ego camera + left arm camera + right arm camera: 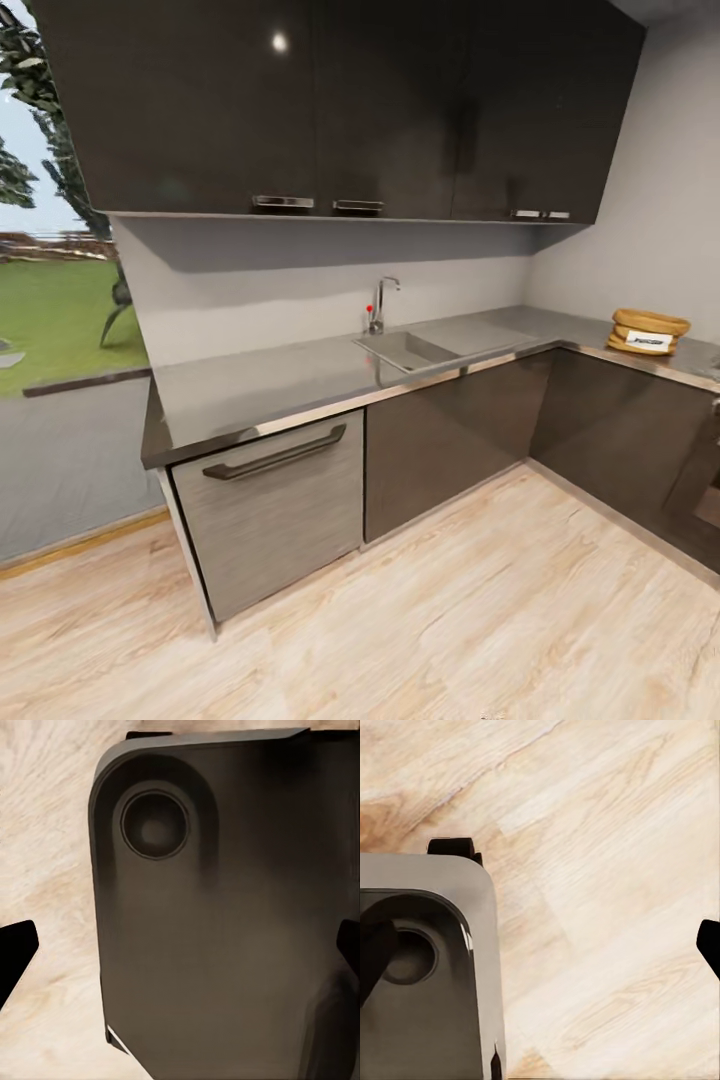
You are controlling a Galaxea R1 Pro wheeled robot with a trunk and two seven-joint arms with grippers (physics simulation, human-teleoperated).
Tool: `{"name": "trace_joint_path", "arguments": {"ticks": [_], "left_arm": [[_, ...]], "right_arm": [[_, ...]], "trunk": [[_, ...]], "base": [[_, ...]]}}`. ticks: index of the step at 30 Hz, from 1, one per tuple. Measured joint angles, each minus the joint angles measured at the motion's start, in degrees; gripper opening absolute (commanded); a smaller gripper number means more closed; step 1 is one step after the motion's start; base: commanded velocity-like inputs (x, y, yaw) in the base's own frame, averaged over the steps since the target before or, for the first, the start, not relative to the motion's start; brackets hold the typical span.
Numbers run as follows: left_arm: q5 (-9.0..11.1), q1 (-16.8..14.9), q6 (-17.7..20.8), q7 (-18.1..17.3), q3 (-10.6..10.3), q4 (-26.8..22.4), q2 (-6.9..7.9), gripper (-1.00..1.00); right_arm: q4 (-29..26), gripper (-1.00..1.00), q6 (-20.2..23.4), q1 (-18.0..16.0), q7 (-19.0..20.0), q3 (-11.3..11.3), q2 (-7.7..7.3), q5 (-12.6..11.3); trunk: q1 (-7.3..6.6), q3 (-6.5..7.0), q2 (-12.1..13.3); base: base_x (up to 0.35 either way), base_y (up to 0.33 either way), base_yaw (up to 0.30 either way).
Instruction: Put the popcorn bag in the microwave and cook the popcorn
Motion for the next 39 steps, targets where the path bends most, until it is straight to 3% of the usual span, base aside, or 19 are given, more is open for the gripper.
{"name": "trace_joint_path", "arguments": {"ticks": [26,39], "left_arm": [[-0.29,-0.09,-0.06,-0.08,-0.2,-0.27,-0.16,1.0],[-0.38,-0.09,-0.08,0.0,-0.25,-0.33,-0.17,1.0]], "right_arm": [[0.01,1.0,-1.66,0.0,-0.09,0.02,0.34,0.05],[0.08,1.0,-1.68,0.0,-0.12,0.12,0.77,0.16]], "trunk": [[0.0,0.0,0.0],[0.0,0.0,0.0]], "base": [[0.0,-0.001,-0.3],[0.0,-0.308,-0.3]]}}
